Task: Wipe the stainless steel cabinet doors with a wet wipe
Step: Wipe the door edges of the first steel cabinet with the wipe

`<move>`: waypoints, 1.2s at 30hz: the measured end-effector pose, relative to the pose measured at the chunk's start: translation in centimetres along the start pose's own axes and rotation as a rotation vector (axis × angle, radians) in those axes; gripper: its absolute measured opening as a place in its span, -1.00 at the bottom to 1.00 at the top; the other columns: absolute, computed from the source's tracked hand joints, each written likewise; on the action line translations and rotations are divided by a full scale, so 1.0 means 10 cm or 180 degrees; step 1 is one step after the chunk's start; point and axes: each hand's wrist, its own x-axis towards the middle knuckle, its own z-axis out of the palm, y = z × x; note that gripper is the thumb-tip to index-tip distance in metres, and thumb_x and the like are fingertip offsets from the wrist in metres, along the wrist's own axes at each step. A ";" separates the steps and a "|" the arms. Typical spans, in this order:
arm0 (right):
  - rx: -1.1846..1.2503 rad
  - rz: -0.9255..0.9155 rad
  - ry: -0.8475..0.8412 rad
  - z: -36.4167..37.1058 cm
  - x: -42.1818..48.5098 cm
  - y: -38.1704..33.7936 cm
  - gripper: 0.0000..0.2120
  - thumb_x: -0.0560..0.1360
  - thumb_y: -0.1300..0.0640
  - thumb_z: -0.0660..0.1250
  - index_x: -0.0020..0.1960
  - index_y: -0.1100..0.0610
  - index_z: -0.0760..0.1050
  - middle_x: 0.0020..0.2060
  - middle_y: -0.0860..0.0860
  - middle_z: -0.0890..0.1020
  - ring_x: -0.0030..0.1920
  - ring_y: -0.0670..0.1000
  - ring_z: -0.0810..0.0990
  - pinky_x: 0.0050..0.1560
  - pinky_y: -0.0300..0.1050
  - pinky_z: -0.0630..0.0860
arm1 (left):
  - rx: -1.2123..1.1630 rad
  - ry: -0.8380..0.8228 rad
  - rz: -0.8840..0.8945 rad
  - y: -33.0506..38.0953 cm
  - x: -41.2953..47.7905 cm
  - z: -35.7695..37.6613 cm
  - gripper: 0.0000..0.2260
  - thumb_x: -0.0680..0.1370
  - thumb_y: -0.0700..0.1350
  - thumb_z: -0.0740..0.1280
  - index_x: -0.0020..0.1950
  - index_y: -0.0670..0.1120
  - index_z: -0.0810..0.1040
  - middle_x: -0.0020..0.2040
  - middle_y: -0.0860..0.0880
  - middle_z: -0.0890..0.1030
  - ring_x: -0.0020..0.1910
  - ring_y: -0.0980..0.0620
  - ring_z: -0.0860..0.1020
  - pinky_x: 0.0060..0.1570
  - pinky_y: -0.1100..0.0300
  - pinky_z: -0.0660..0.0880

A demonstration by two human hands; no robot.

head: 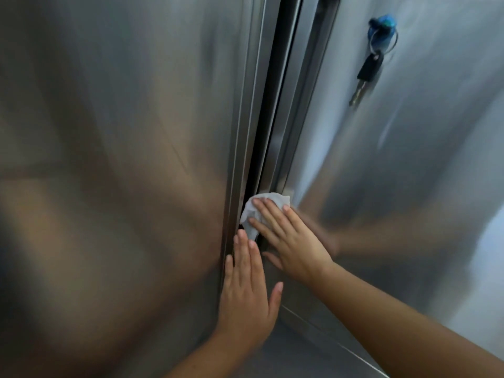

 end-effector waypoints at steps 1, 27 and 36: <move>0.0017 0.0071 -0.0003 -0.05 0.05 0.10 -0.28 0.56 -0.28 -0.11 0.52 0.14 -0.21 0.47 0.24 -0.18 0.43 0.23 -0.27 0.39 0.12 -0.20 | -0.0018 0.0083 0.0058 0.04 0.06 -0.01 -0.43 0.63 0.09 -0.13 0.41 -0.37 0.05 0.41 -0.36 0.16 0.50 -0.11 -0.08 0.39 0.01 0.01; -0.0119 0.1006 -0.0094 -1.02 0.66 1.32 -0.43 0.55 0.06 -0.34 0.39 0.40 -0.42 0.27 0.40 -0.46 0.26 0.34 -0.47 0.22 0.17 -0.38 | -0.1366 0.1091 -0.0197 0.53 1.59 -0.92 -0.37 0.61 0.17 -0.17 0.45 -0.30 -0.12 0.48 -0.22 -0.09 0.48 -0.05 -0.09 0.42 0.12 -0.16; 0.0306 0.1598 0.0560 -1.41 0.86 1.88 -0.24 0.58 -0.19 -0.09 0.39 0.37 -0.34 0.34 0.31 -0.42 0.34 0.25 -0.45 0.31 0.11 -0.41 | -0.1713 0.1444 0.0379 0.60 1.71 -1.29 -0.44 0.63 0.13 -0.09 0.51 -0.16 -0.09 0.53 -0.12 0.00 0.51 0.01 0.01 0.45 0.17 -0.10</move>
